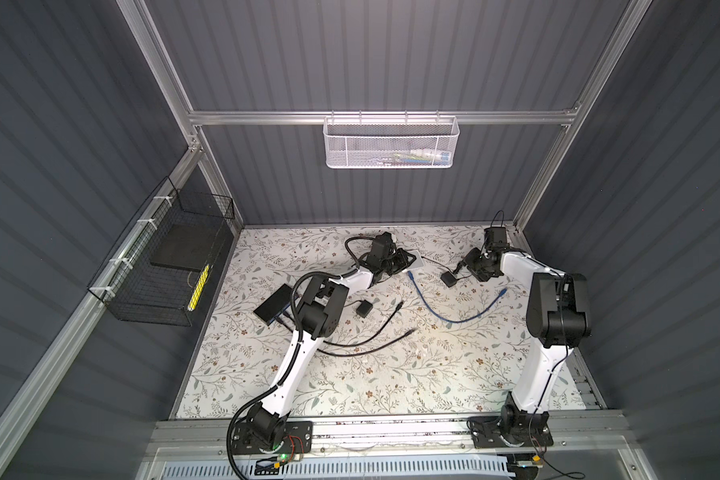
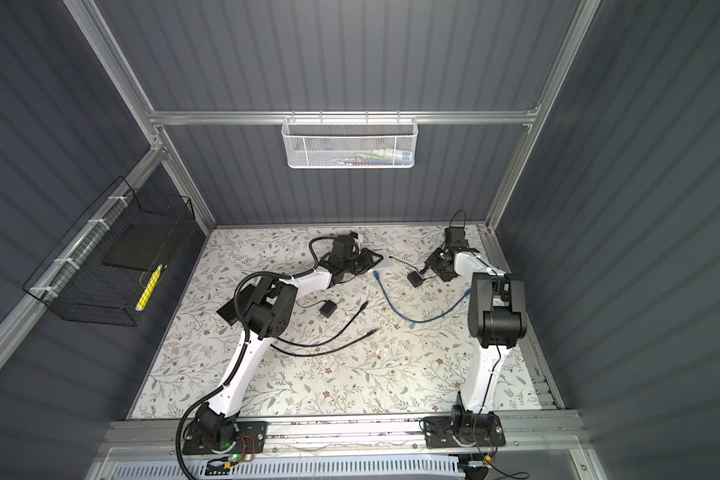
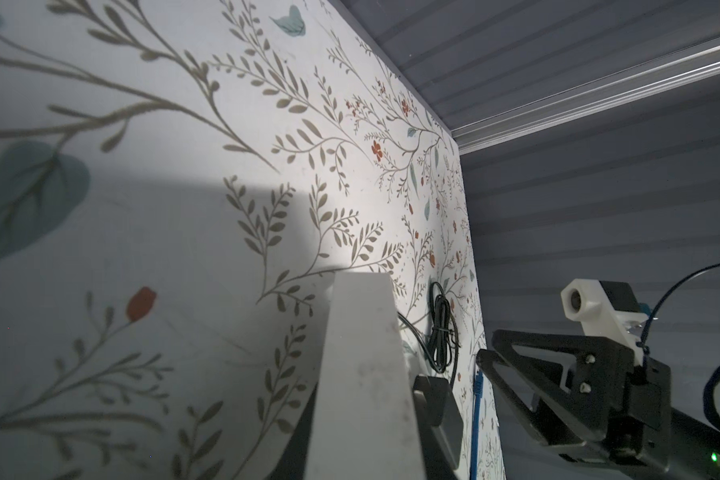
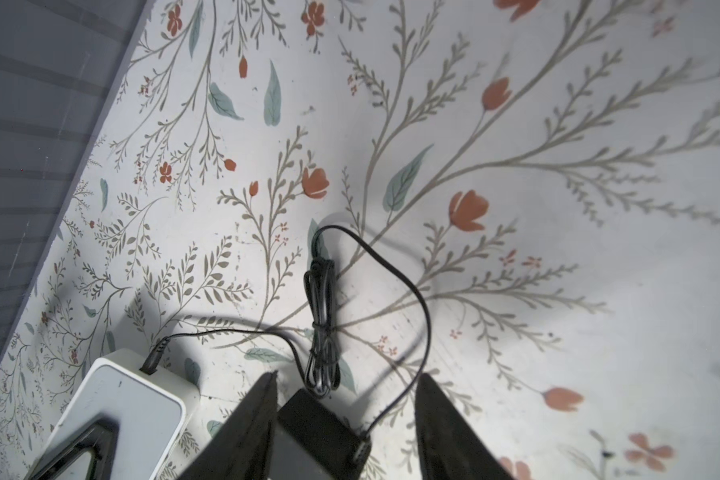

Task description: Insert the plug into the switch port

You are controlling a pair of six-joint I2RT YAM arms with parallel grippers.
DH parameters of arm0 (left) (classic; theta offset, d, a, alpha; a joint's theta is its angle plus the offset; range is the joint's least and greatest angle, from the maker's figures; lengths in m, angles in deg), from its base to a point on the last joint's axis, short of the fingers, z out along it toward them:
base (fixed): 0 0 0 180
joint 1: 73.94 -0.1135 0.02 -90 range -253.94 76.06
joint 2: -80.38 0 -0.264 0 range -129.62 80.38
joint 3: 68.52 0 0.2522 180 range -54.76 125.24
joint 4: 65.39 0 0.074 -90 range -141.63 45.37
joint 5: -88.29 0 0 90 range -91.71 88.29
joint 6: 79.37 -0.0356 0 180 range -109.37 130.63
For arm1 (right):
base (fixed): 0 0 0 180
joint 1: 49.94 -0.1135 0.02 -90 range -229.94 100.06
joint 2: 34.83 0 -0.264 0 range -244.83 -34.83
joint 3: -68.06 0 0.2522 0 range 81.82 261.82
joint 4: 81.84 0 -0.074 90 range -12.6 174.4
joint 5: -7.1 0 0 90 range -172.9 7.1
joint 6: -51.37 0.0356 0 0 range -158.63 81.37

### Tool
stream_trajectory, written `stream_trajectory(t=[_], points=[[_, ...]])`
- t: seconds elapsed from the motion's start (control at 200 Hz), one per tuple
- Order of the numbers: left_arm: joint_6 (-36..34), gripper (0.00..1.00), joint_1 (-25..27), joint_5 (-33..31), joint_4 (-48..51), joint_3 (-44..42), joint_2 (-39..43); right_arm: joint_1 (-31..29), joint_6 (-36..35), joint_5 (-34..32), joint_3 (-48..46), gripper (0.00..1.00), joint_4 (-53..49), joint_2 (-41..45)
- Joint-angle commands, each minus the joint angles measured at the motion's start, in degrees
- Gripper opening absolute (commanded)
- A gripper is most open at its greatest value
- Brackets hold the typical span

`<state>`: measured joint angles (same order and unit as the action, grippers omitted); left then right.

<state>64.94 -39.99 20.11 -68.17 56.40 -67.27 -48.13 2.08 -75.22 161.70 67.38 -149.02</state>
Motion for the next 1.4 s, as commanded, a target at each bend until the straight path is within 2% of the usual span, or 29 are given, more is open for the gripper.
stream_trajectory(t=[0.0,0.045,0.135,0.315,0.5,0.53,0.54,0.555,0.605,0.635,0.78,0.795,0.82,1.025,1.126,1.396], points=[[-0.25,0.05,-0.38,-1.79,1.27,-3.52,0.50,0.19,-3.44,0.77,-1.18,0.55,-1.08,3.84],[-0.09,0.07,-0.38,-1.48,0.71,-4.27,0.53,0.17,-4.16,2.28,-2.28,0.55,-0.31,5.18],[-0.03,0.19,-0.38,-1.50,0.17,-5.21,0.51,0.20,-4.93,5.12,-4.41,0.55,0.38,7.80],[1.09,0.36,-0.60,-1.92,-0.76,-7.09,0.42,0.20,-5.60,8.77,-10.37,0.55,1.99,13.12],[0.74,0.43,-0.97,-2.49,2.00,-7.73,1.15,0.18,-6.89,10.88,-15.12,0.55,1.95,17.85],[0.72,0.46,-1.00,-4.69,3.51,-7.52,1.30,0.21,-7.02,10.87,-15.78,0.56,1.78,18.46],[0.72,0.49,-1.06,-4.86,3.87,-7.46,1.36,0.17,-7.15,10.87,-15.95,0.56,1.74,18.72],[0.65,0.60,-1.08,-5.00,4.41,-7.32,1.48,0.15,-7.24,10.86,-16.40,0.56,1.72,19.00],[0.12,0.83,-1.25,-5.06,6.78,-6.55,1.53,0.22,-7.70,10.66,-17.63,0.56,1.63,20.09],[-0.05,0.89,-1.34,-5.45,7.92,-6.31,1.78,0.21,-7.95,10.42,-18.21,0.57,1.55,20.59],[-0.68,0.93,-1.85,-6.94,11.13,-6.95,3.07,0.42,-8.61,10.31,-20.52,0.59,1.22,22.46],[-0.66,0.98,-1.87,-7.29,11.59,-7.00,3.34,0.47,-8.78,10.33,-20.69,0.59,1.20,22.58],[-0.54,1.00,-1.96,-7.73,11.60,-7.51,3.65,0.48,-8.89,10.42,-20.94,0.60,0.99,22.77],[-2.81,1.00,-2.64,-11.67,18.36,-10.50,8.71,0.56,-9.06,8.77,-23.29,0.66,0.31,25.56],[-4.49,1.00,-3.06,-14.04,22.20,-12.47,11.74,0.50,-9.52,7.88,-24.01,0.72,-0.11,27.22],[-8.80,1.00,-3.19,-21.37,29.81,-16.14,19.34,0.44,-11.58,5.47,-26.28,0.78,-0.93,31.63]])
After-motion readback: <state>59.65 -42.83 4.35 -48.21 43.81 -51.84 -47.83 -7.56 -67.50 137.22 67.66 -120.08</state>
